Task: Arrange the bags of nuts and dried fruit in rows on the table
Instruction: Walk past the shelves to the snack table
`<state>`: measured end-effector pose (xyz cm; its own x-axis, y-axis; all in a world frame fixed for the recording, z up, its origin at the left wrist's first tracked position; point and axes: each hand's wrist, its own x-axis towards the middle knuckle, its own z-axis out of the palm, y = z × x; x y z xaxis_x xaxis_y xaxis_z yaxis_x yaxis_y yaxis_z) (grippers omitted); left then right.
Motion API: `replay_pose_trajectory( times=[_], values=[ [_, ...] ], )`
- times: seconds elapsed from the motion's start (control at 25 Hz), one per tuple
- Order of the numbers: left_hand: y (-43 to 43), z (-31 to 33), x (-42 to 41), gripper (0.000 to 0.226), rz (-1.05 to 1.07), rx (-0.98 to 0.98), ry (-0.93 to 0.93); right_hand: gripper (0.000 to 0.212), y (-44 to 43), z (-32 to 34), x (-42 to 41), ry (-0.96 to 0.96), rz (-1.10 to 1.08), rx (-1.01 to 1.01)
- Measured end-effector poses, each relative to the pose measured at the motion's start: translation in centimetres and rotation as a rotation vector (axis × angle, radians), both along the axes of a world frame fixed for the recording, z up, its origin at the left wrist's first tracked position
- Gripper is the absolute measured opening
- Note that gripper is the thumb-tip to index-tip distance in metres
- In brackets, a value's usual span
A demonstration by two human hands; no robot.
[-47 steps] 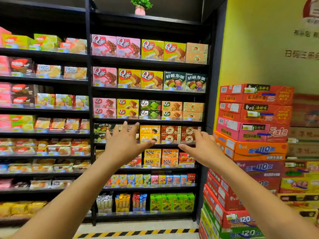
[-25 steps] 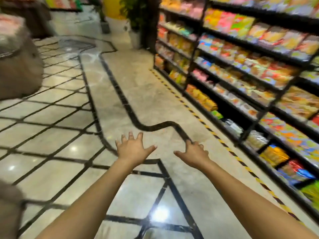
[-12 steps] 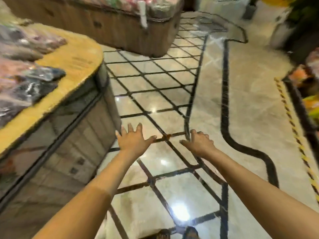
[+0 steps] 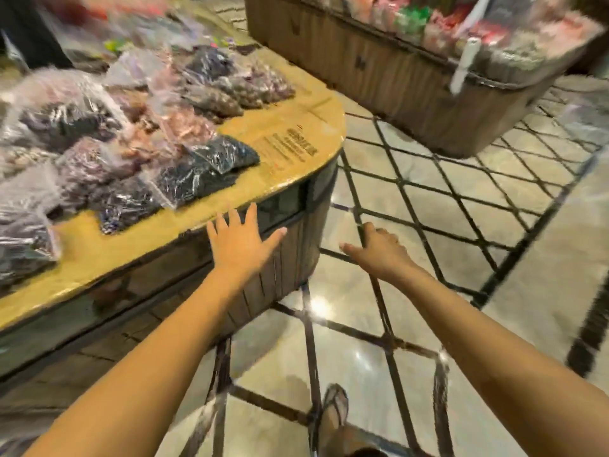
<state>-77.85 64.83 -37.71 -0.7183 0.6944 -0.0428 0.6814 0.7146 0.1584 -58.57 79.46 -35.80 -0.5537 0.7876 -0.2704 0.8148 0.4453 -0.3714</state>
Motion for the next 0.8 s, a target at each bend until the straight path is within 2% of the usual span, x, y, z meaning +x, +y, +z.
replay_pose_trajectory(
  times=[0.12,0.24,0.48,0.64,0.8],
  values=[
    [5.4,0.9,-3.8,0.088,0.12,0.071,-0.048,0.071,7.8,1.1,-5.6,-0.009,0.111,-0.018],
    [8.7,2.4,-7.6,0.087,0.198,0.087,-0.009,0.066,14.0,2.6,-12.1,0.017,0.211,0.001],
    [14.2,3.5,-18.4,0.091,0.379,0.145,0.07,0.07,21.0,3.2,-26.7,0.096,0.395,-0.004],
    [17.8,4.0,-25.5,0.093,0.43,0.207,0.039,0.07,25.2,3.3,-35.2,0.148,0.42,-0.033],
    [21.0,4.8,-31.3,0.096,0.529,0.161,0.022,0.072,29.3,3.9,-42.1,0.149,0.503,-0.067]
  ],
)
